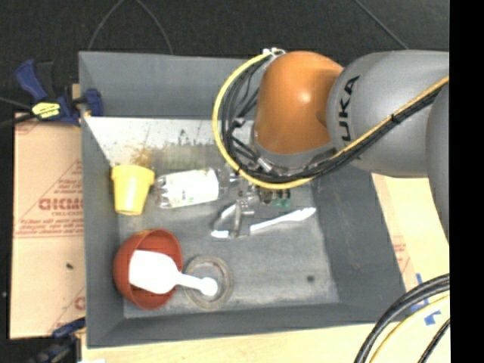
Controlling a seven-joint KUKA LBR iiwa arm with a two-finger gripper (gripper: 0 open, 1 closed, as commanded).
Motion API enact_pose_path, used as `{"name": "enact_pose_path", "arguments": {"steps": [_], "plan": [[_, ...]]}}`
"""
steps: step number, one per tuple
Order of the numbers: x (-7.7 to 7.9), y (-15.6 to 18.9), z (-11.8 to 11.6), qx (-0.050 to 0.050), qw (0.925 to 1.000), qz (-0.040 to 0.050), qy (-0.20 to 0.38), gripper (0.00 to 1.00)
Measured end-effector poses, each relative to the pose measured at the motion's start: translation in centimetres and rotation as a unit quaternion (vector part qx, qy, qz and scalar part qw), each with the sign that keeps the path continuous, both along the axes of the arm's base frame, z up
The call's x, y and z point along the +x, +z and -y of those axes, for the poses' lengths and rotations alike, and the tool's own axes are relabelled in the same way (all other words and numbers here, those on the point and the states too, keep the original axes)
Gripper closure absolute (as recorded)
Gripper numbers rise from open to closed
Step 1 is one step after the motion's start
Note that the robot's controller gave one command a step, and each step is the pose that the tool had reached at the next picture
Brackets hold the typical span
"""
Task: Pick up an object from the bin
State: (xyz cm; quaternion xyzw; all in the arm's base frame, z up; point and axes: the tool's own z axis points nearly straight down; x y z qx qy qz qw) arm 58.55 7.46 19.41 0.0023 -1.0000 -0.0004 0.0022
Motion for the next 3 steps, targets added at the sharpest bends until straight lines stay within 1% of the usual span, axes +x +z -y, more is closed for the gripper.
{"name": "enact_pose_path", "arguments": {"steps": [1,2,3], "plan": [[0.2,0.4,0.0,0.000,1.0000,0.0040,-0.001,0.00],[3.6,-12.6,7.7,-0.001,1.0000,-0.0021,0.000,0.00],[3.1,-12.3,7.4,-0.001,0.9993,0.0049,0.037,0.00]]}}
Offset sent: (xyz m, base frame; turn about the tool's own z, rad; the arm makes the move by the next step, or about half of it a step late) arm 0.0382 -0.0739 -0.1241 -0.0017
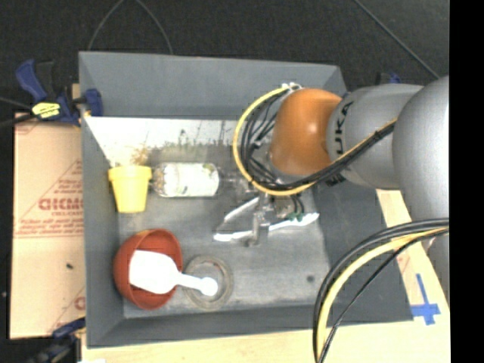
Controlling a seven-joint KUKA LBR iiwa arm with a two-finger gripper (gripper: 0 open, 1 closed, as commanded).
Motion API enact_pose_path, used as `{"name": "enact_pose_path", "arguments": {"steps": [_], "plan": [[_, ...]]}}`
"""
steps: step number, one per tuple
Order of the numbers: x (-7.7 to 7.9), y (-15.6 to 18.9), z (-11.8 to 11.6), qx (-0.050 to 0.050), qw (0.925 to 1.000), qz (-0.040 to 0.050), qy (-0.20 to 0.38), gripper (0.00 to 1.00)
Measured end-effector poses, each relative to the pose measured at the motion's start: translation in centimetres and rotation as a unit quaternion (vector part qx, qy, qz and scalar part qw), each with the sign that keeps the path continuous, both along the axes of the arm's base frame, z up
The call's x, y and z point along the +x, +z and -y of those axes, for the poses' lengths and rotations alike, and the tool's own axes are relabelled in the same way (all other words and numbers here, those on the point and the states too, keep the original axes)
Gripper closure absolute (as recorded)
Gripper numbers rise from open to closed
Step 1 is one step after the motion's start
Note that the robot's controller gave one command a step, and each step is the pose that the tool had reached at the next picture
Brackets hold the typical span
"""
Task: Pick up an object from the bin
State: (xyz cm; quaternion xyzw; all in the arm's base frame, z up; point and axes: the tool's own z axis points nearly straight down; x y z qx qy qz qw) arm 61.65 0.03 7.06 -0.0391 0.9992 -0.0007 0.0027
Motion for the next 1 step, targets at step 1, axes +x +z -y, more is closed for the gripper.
{"name": "enact_pose_path", "arguments": {"steps": [1], "plan": [[0.48,-0.01,0.13,0.001,0.9994,-0.0084,-0.032,0.00]]}}
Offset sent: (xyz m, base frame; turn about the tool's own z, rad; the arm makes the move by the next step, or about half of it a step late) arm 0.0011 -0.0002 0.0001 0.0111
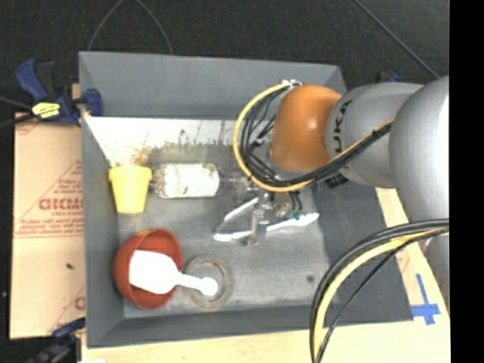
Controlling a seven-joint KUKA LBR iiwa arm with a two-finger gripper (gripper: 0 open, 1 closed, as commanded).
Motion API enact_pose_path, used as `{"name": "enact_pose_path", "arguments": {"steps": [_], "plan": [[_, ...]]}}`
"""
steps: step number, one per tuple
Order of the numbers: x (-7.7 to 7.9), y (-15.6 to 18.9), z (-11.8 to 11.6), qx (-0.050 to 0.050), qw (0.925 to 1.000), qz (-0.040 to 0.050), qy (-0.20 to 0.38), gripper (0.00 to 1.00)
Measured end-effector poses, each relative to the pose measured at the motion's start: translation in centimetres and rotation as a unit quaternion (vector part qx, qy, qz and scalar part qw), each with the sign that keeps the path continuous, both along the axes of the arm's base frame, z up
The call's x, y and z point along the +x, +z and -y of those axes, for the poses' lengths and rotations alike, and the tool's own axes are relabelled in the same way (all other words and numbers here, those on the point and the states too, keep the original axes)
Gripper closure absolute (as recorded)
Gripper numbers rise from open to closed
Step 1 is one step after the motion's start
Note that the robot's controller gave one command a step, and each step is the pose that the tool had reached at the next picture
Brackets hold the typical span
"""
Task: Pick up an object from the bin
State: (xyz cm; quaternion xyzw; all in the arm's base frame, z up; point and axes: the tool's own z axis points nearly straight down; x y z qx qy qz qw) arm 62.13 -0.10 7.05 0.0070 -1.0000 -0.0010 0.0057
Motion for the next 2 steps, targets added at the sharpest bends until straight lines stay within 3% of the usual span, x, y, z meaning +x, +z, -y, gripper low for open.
{"name": "enact_pose_path", "arguments": {"steps": [1,2], "plan": [[-0.34,0.06,0.01,-0.002,0.9997,0.0051,0.024,0.00],[0.11,0.13,0.04,0.001,1.0000,0.0033,0.002,1.00]]}}
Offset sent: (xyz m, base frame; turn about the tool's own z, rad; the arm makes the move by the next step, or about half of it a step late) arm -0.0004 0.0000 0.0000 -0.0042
